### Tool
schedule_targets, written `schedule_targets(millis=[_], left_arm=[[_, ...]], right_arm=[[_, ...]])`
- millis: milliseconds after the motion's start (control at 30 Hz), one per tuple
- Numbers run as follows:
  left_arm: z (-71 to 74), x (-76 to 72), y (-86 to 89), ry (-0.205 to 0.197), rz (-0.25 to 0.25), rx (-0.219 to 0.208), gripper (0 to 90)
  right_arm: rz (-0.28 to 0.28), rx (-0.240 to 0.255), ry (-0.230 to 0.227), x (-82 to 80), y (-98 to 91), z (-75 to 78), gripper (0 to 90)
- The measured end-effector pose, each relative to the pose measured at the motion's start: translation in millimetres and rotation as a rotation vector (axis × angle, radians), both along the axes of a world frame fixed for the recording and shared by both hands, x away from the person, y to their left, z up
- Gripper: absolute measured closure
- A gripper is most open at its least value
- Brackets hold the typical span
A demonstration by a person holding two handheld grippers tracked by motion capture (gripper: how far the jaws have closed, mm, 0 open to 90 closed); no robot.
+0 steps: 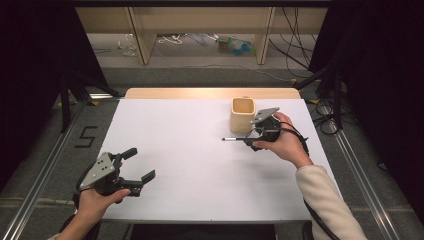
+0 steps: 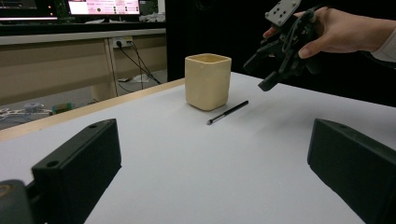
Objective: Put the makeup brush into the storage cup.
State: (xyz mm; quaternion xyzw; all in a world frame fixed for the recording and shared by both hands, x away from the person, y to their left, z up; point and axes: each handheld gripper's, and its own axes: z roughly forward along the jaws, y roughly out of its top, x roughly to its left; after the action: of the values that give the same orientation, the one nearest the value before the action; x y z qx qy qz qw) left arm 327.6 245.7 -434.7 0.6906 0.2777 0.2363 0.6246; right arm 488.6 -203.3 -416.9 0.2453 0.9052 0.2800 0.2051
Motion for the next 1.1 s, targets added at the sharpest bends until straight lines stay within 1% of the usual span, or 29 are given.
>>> schedule_targets(millis=[33,67,100,133,167,200,233,267,300,333,367,400,467,500,767,867,933,1100], left_arm=[[0.0,0.0,0.0,0.000,-0.001,-0.001,2.3],[0.1,0.0,0.1,0.000,-0.001,0.000,2.3],[0.0,0.0,0.1,0.000,-0.001,0.000,2.4],[0.0,0.0,0.4,0.000,-0.002,0.001,2.4],[0.0,0.0,0.5,-0.001,-0.002,0.003,2.4],[0.0,0.0,0.5,-0.001,-0.002,0.003,2.4],[0.0,-0.1,0.5,0.000,-0.002,0.002,2.4],[0.0,-0.1,0.6,-0.001,-0.003,0.002,2.4],[0.0,-0.1,0.8,-0.001,-0.004,0.003,2.4],[0.0,-0.1,0.8,-0.001,-0.004,0.003,2.4],[-0.1,0.0,0.8,-0.001,-0.004,0.002,2.4],[-0.1,0.0,0.9,-0.001,-0.004,0.003,2.4],[-0.1,0.0,0.9,-0.001,-0.005,0.002,2.4],[-0.1,0.0,0.9,0.000,-0.005,0.002,2.5],[-0.3,0.0,0.3,0.001,-0.004,0.000,2.6],[-0.4,-0.2,0.2,0.002,-0.005,-0.001,2.6],[-0.4,-0.1,0.3,0.002,-0.004,0.000,2.6],[-0.4,0.0,0.3,0.001,-0.005,0.000,2.6]], right_arm=[[0.011,-0.035,0.027,2.0,2.9,-1.0,21.9],[0.035,-0.066,0.057,5.3,6.3,-2.6,22.3],[0.049,-0.112,0.085,8.9,12.4,-6.2,22.6],[0.058,-0.136,0.101,11.1,15.8,-8.3,22.6],[0.067,-0.157,0.113,13.3,18.7,-10.8,22.8],[0.067,-0.157,0.113,13.3,18.7,-10.8,22.8],[0.072,-0.176,0.126,15.5,21.5,-12.5,23.3],[0.071,-0.194,0.124,17.6,24.4,-14.7,23.3],[0.071,-0.222,0.140,22.3,28.9,-18.5,23.4],[0.071,-0.222,0.140,22.3,28.9,-18.5,23.4],[0.074,-0.222,0.147,23.8,29.9,-19.6,23.6],[0.083,-0.218,0.164,27.5,31.8,-21.8,23.7],[0.085,-0.218,0.171,29.2,32.4,-22.9,23.7],[0.076,-0.226,0.180,32.0,33.7,-25.7,23.8],[0.076,-0.235,0.201,37.4,35.5,-34.5,23.8],[0.074,-0.230,0.206,38.5,35.8,-35.3,23.8],[0.074,-0.230,0.200,40.0,35.9,-36.3,23.8],[0.074,-0.231,0.216,42.4,37.1,-39.7,23.8]])
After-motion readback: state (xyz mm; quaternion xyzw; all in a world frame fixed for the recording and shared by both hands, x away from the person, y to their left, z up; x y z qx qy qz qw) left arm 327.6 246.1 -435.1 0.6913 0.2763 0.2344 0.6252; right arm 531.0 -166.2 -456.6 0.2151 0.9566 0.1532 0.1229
